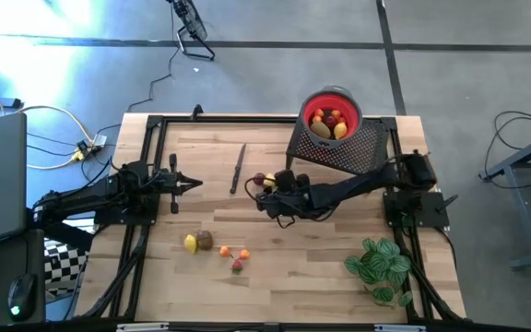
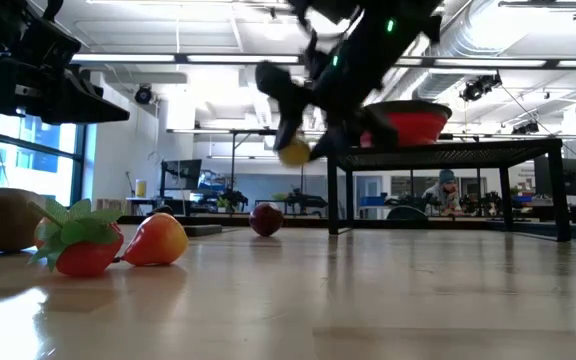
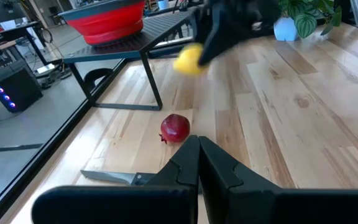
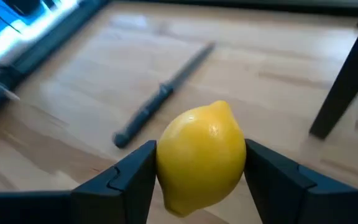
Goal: Pick & Place Fruit
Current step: Put the yellow lemon into the red strainer bowl on the shelf
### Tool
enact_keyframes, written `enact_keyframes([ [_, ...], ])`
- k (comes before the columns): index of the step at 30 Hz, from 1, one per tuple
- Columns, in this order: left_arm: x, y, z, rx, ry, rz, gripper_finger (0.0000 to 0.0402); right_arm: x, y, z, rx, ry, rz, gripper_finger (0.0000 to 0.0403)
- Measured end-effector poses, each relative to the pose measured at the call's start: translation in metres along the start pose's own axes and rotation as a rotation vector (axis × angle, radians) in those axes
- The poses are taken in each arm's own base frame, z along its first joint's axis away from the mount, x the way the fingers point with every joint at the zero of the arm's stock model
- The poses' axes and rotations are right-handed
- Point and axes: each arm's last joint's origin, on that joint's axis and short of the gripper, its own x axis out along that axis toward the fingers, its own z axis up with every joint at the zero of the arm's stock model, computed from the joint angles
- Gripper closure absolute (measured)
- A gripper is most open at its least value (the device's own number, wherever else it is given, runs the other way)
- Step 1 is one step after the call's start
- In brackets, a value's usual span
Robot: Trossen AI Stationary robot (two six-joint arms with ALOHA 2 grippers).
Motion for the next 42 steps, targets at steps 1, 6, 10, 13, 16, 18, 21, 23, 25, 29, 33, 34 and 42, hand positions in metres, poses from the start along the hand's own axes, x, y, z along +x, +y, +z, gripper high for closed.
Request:
enact_keyframes([
  [1, 0.000, 0.000, 0.000, 0.000, 0.000, 0.000, 0.0402, -0.005, 0.001, 0.004, 0.007, -0.016, 0.011, 0.0190],
  [6, 0.000, 0.000, 0.000, 0.000, 0.000, 0.000, 0.0402, -0.032, 0.004, 0.028, 0.009, -0.089, 0.053, 0.0189],
  [10, 0.000, 0.000, 0.000, 0.000, 0.000, 0.000, 0.0402, -0.053, 0.004, 0.049, 0.007, -0.164, 0.077, 0.0189],
  [13, 0.000, 0.000, 0.000, -0.001, 0.000, 0.000, 0.0402, -0.067, 0.002, 0.063, -0.007, -0.204, 0.095, 0.0189],
  [16, 0.000, 0.000, 0.000, 0.000, 0.000, 0.000, 0.0402, -0.082, -0.003, 0.081, -0.037, -0.232, 0.113, 0.0188],
  [18, 0.000, 0.000, 0.000, 0.000, 0.000, 0.004, 0.0402, -0.090, -0.006, 0.094, -0.043, -0.262, 0.128, 0.0188],
  [21, 0.000, 0.000, 0.000, -0.002, 0.006, 0.017, 0.0402, -0.102, -0.015, 0.113, -0.071, -0.295, 0.129, 0.0188],
  [23, 0.000, 0.001, 0.000, -0.010, 0.008, 0.028, 0.0402, -0.110, -0.024, 0.127, -0.091, -0.315, 0.122, 0.0188],
  [25, 0.000, 0.001, 0.000, -0.028, 0.011, 0.041, 0.0402, -0.116, -0.032, 0.139, -0.103, -0.335, 0.108, 0.0188],
  [29, 0.000, 0.002, -0.001, -0.044, 0.014, 0.055, 0.0402, -0.125, -0.053, 0.161, -0.103, -0.355, 0.073, 0.0188],
  [33, 0.000, 0.002, -0.001, -0.044, 0.017, 0.072, 0.0402, -0.127, -0.073, 0.178, -0.091, -0.338, 0.055, 0.0188],
  [34, 0.000, 0.002, -0.001, -0.044, 0.018, 0.077, 0.0402, -0.127, -0.077, 0.181, -0.085, -0.334, 0.053, 0.0188],
  [42, 0.000, 0.004, 0.000, -0.044, 0.015, 0.146, 0.0402, -0.106, -0.109, 0.206, -0.052, -0.245, 0.047, 0.0188],
])
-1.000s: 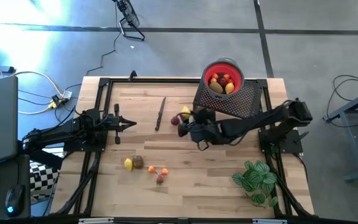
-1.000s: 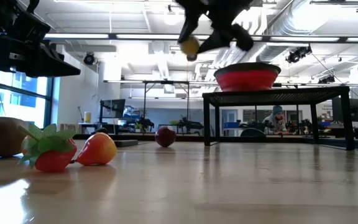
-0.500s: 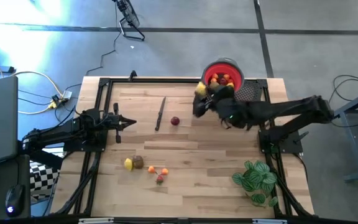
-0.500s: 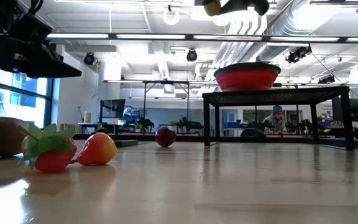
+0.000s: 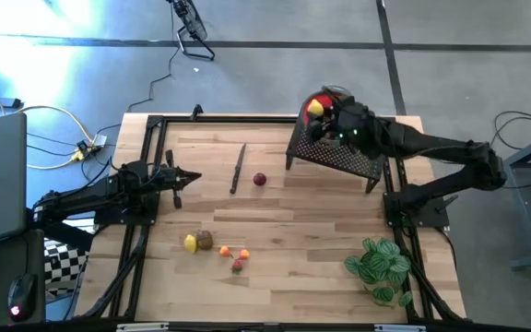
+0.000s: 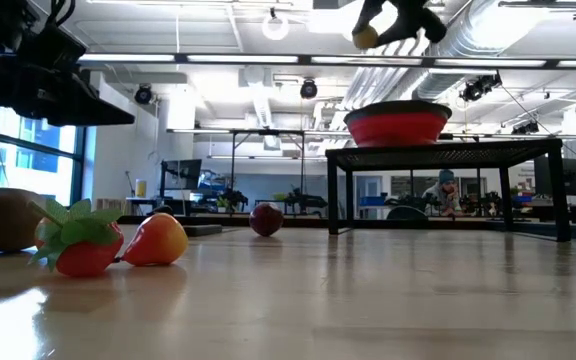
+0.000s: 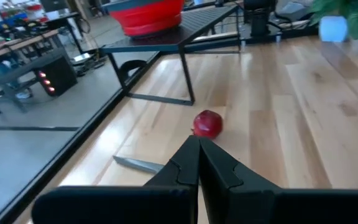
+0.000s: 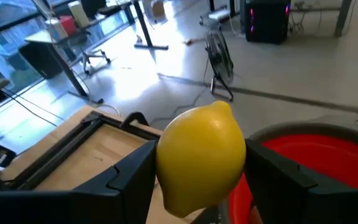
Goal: Pick & Place Fruit
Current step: Put the yellow lemon into the red strainer bowl on the shelf
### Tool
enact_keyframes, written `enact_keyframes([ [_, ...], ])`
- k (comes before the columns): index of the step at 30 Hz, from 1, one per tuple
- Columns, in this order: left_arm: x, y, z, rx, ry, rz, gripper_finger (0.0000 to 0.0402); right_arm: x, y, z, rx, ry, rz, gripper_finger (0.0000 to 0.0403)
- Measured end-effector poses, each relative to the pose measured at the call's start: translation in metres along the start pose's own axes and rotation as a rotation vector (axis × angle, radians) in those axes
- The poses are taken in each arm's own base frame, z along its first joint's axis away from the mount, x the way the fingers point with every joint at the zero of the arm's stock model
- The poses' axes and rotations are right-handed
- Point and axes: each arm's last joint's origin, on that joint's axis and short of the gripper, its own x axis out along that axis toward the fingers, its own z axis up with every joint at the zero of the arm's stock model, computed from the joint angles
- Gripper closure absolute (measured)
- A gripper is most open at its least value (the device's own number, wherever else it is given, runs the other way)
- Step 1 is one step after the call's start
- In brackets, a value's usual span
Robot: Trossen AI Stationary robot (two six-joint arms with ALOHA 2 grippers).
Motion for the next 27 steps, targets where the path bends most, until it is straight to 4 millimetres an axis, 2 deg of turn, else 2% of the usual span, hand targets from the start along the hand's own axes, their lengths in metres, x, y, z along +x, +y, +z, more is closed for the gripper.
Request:
enact_keyframes([
  [7, 0.000, 0.002, 0.000, 0.026, 0.009, 0.070, 0.0402, 0.024, -0.032, 0.013, 0.037, 0.055, -0.039, 0.0188],
  [15, 0.000, 0.003, 0.000, 0.027, 0.018, 0.112, 0.0402, 0.035, -0.068, 0.016, 0.033, 0.143, -0.167, 0.0188],
  [19, 0.000, 0.003, 0.000, 0.028, 0.018, 0.114, 0.0402, 0.042, -0.072, 0.013, 0.026, 0.174, -0.189, 0.0188],
  [27, 0.000, 0.004, 0.000, 0.027, 0.018, 0.117, 0.0402, 0.071, -0.072, -0.005, 0.000, 0.279, -0.205, 0.0188],
])
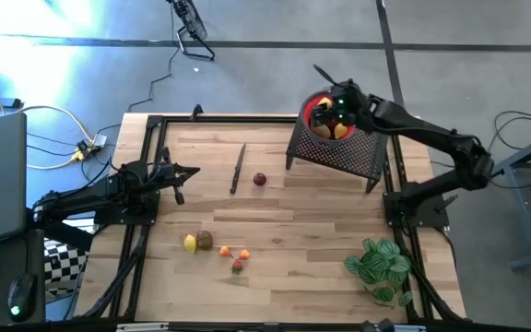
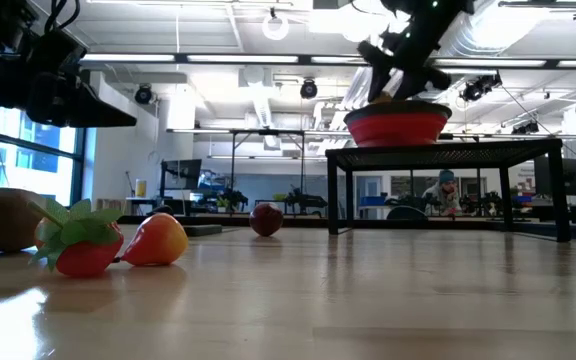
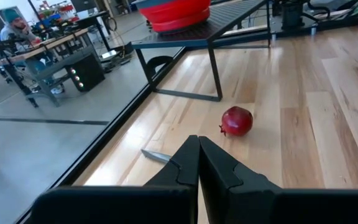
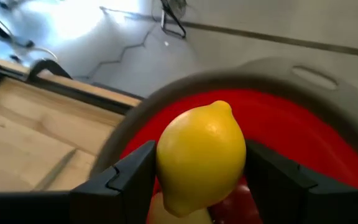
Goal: Pick & Place Fruit
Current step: Put the yellow lemon into the red strainer bowl on the shelf
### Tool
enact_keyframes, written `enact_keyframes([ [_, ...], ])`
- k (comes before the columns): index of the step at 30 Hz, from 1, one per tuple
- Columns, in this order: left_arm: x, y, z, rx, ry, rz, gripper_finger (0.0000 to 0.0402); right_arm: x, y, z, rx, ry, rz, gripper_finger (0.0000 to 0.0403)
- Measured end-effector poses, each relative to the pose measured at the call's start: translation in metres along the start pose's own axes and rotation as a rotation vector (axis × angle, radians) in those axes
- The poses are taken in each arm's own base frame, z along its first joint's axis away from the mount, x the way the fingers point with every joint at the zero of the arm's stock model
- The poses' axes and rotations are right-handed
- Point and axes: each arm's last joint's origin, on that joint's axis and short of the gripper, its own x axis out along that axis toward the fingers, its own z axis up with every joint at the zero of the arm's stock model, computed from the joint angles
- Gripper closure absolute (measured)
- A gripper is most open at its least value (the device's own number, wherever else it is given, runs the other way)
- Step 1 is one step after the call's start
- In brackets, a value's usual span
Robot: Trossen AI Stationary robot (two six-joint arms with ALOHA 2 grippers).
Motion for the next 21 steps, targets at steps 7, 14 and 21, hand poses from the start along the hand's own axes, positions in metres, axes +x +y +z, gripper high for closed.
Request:
enact_keyframes([
  [7, 0.000, 0.000, 0.000, 0.000, 0.000, 0.000, 0.0402, 0.019, 0.003, -0.006, -0.018, 0.044, -0.033, 0.0188],
  [14, 0.000, 0.000, 0.000, 0.000, 0.000, 0.000, 0.0402, 0.029, 0.004, -0.009, -0.051, 0.055, -0.069, 0.0188],
  [21, 0.000, 0.000, 0.000, -0.002, -0.001, 0.000, 0.0402, 0.034, 0.003, -0.011, -0.064, 0.058, -0.107, 0.0188],
])
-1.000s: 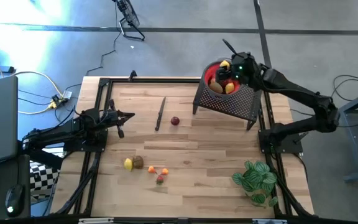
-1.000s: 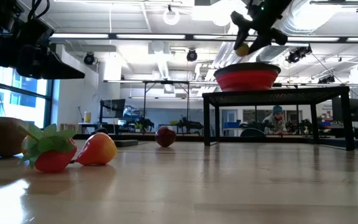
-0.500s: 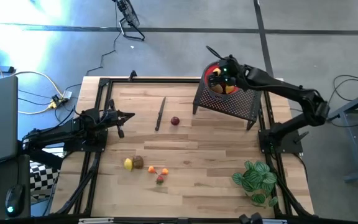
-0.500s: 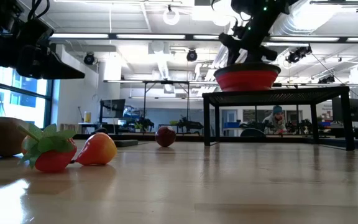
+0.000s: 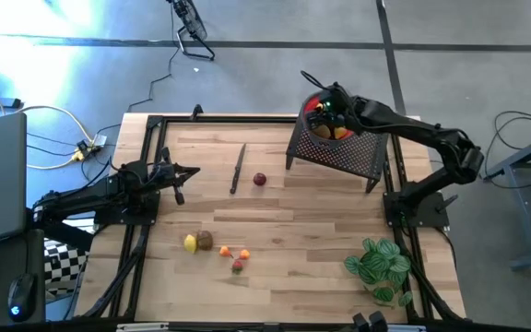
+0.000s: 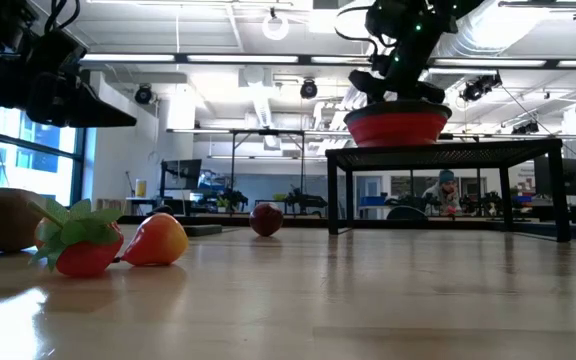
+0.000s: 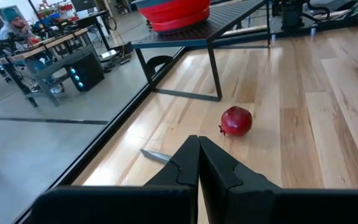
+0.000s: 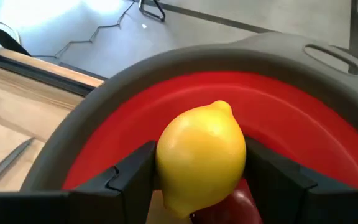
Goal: Pick & Place Fruit
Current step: Put the yellow lemon into the red strainer bowl on the shelf
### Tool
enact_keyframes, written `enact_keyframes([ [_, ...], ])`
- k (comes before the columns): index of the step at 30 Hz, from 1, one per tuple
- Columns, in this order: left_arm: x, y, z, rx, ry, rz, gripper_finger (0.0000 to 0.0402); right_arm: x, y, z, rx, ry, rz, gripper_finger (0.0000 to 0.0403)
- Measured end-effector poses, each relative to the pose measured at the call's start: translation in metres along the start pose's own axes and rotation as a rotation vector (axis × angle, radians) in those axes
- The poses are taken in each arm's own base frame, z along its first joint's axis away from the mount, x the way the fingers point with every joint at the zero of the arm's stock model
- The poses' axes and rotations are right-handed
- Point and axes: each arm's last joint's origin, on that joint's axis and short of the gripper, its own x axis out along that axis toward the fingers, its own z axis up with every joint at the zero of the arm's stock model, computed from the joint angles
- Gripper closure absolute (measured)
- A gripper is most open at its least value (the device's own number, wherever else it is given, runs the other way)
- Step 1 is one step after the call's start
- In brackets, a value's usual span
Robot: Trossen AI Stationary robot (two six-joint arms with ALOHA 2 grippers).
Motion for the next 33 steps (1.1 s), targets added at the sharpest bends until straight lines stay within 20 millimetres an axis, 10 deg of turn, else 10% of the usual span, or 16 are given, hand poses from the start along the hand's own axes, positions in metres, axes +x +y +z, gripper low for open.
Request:
enact_keyframes([
  [33, 0.000, 0.000, 0.000, -0.002, 0.002, -0.001, 0.0402, 0.020, 0.009, -0.009, -0.064, 0.047, -0.020, 0.0129],
])
